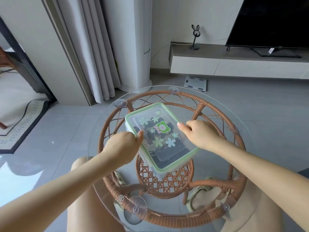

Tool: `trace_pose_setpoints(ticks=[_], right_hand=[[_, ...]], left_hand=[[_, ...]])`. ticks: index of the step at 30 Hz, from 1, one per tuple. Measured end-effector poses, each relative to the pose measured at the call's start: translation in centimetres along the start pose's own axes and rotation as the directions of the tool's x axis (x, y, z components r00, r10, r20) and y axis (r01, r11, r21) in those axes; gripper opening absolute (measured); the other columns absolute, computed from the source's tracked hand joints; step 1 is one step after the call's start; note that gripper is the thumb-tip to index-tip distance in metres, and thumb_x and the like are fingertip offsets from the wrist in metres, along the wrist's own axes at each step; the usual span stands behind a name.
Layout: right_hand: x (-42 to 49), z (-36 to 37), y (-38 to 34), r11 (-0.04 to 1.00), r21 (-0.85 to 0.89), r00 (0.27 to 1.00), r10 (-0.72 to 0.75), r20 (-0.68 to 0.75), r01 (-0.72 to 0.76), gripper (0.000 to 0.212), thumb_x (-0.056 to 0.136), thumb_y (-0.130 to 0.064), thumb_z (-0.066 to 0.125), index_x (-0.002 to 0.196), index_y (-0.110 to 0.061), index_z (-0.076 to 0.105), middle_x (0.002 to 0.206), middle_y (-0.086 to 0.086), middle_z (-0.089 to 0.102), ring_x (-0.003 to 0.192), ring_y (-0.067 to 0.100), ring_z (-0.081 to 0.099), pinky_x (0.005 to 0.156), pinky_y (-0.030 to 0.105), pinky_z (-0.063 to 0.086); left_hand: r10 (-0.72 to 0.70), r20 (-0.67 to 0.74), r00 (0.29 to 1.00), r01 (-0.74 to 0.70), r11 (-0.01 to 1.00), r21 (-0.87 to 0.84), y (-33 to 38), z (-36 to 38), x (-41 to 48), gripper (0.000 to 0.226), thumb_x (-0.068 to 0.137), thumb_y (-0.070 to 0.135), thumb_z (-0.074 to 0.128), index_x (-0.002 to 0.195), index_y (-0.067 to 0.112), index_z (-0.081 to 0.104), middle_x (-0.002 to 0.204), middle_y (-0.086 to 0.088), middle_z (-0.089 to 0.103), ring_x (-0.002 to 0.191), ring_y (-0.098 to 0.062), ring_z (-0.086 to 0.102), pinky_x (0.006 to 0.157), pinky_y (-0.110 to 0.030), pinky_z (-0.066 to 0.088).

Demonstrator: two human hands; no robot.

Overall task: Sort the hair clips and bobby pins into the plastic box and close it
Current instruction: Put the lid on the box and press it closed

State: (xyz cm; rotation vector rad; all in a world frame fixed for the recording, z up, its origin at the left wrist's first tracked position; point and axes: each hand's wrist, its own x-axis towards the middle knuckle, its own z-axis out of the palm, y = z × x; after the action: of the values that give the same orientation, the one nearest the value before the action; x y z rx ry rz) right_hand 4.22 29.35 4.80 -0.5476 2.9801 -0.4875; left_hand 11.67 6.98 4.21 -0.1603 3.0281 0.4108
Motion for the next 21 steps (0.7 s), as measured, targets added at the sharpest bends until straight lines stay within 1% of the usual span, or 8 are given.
trace_pose_setpoints(ticks=[4, 10, 13, 17, 18, 19, 20, 21], right_hand=[[-0.4, 0.1, 0.1, 0.975, 0.213, 0.994, 0.049, 0.101, -0.069, 0.053, 0.094, -0.052, 0.031, 0.054, -0.017, 0.027, 0.050, -0.003, 0.030, 0.048, 0.015, 0.032, 0.049, 0.028, 0.025], [-0.5, 0.2, -0.6, 0.974, 0.207, 0.993, 0.075, 0.093, -0.093, 0.054, 0.096, -0.046, 0.028, 0.052, -0.016, 0.031, 0.049, -0.001, 0.034, 0.047, 0.015, 0.036, 0.048, 0.027, 0.027], [-0.8, 0.5, -1.2, 0.977, 0.154, 0.989, 0.141, 0.055, -0.148, 0.055, 0.097, -0.045, 0.024, 0.054, -0.013, 0.037, 0.051, 0.001, 0.041, 0.049, 0.015, 0.040, 0.047, 0.027, 0.027], [-1.7, 1.8, -2.5, 0.976, 0.024, 0.975, 0.216, -0.049, -0.215, 0.057, 0.097, -0.047, 0.020, 0.057, -0.012, 0.041, 0.059, 0.004, 0.050, 0.054, 0.017, 0.047, 0.043, 0.024, 0.026], [-1.8, 2.0, -2.5, 0.973, 0.022, 0.972, 0.229, -0.049, -0.228, 0.057, 0.096, -0.048, 0.019, 0.059, -0.012, 0.042, 0.063, 0.005, 0.052, 0.057, 0.019, 0.049, 0.043, 0.024, 0.027], [-2.1, 2.0, -2.6, 0.971, 0.017, 0.969, 0.240, -0.048, -0.240, 0.057, 0.096, -0.050, 0.019, 0.060, -0.012, 0.043, 0.067, 0.006, 0.054, 0.059, 0.020, 0.051, 0.043, 0.024, 0.027], [-2.1, 2.1, -2.5, 0.967, 0.015, 0.966, 0.256, -0.039, -0.256, 0.058, 0.095, -0.051, 0.019, 0.063, -0.011, 0.046, 0.070, 0.007, 0.056, 0.061, 0.021, 0.052, 0.044, 0.024, 0.028], [-2.0, 2.1, -2.3, 0.963, 0.016, 0.963, 0.268, -0.037, -0.267, 0.060, 0.094, -0.053, 0.019, 0.067, -0.010, 0.050, 0.073, 0.008, 0.058, 0.063, 0.022, 0.053, 0.044, 0.024, 0.030]], left_hand=[[-0.031, 0.017, 0.999, 0.033, 0.987, -0.158, 0.3, 0.8, -0.1, 0.064, 0.097, 0.042, 0.010, 0.049, 0.011, 0.039, 0.049, -0.004, 0.040, 0.045, -0.017, 0.041, 0.045, -0.025, 0.032], [-0.146, -0.032, 0.989, 0.121, 0.911, -0.394, 0.6, 1.6, 1.0, 0.060, 0.098, 0.039, 0.016, 0.050, 0.010, 0.036, 0.048, -0.005, 0.040, 0.043, -0.019, 0.038, 0.043, -0.027, 0.030], [-0.169, 0.009, 0.986, 0.159, 0.908, -0.389, 0.3, 1.0, 2.5, 0.060, 0.097, 0.043, 0.018, 0.055, 0.008, 0.042, 0.051, -0.006, 0.043, 0.046, -0.019, 0.041, 0.044, -0.027, 0.029], [-0.173, 0.072, 0.982, 0.187, 0.922, -0.339, 0.7, -1.2, 4.2, 0.046, 0.099, 0.034, 0.024, 0.098, 0.004, 0.059, 0.071, -0.016, 0.052, 0.063, -0.025, 0.056, 0.052, -0.034, 0.042], [-0.227, 0.085, 0.970, 0.242, 0.888, -0.391, 0.9, -1.7, 4.5, 0.037, 0.099, 0.020, 0.027, 0.122, 0.003, 0.050, 0.082, -0.022, 0.054, 0.073, -0.032, 0.060, 0.061, -0.040, 0.048], [-0.241, 0.097, 0.966, 0.260, 0.894, -0.365, 1.4, -2.3, 4.4, 0.043, 0.096, 0.008, 0.028, 0.138, 0.005, 0.032, 0.089, -0.024, 0.056, 0.079, -0.035, 0.061, 0.066, -0.042, 0.050], [-0.223, 0.092, 0.970, 0.241, 0.922, -0.302, 1.2, -2.1, 4.6, 0.052, 0.093, 0.003, 0.028, 0.144, 0.008, 0.020, 0.086, -0.020, 0.056, 0.076, -0.033, 0.060, 0.062, -0.041, 0.049], [-0.216, 0.086, 0.972, 0.231, 0.943, -0.240, 1.2, -2.0, 4.6, 0.049, 0.094, 0.008, 0.028, 0.143, 0.008, 0.022, 0.073, -0.012, 0.053, 0.066, -0.029, 0.056, 0.054, -0.036, 0.045]])
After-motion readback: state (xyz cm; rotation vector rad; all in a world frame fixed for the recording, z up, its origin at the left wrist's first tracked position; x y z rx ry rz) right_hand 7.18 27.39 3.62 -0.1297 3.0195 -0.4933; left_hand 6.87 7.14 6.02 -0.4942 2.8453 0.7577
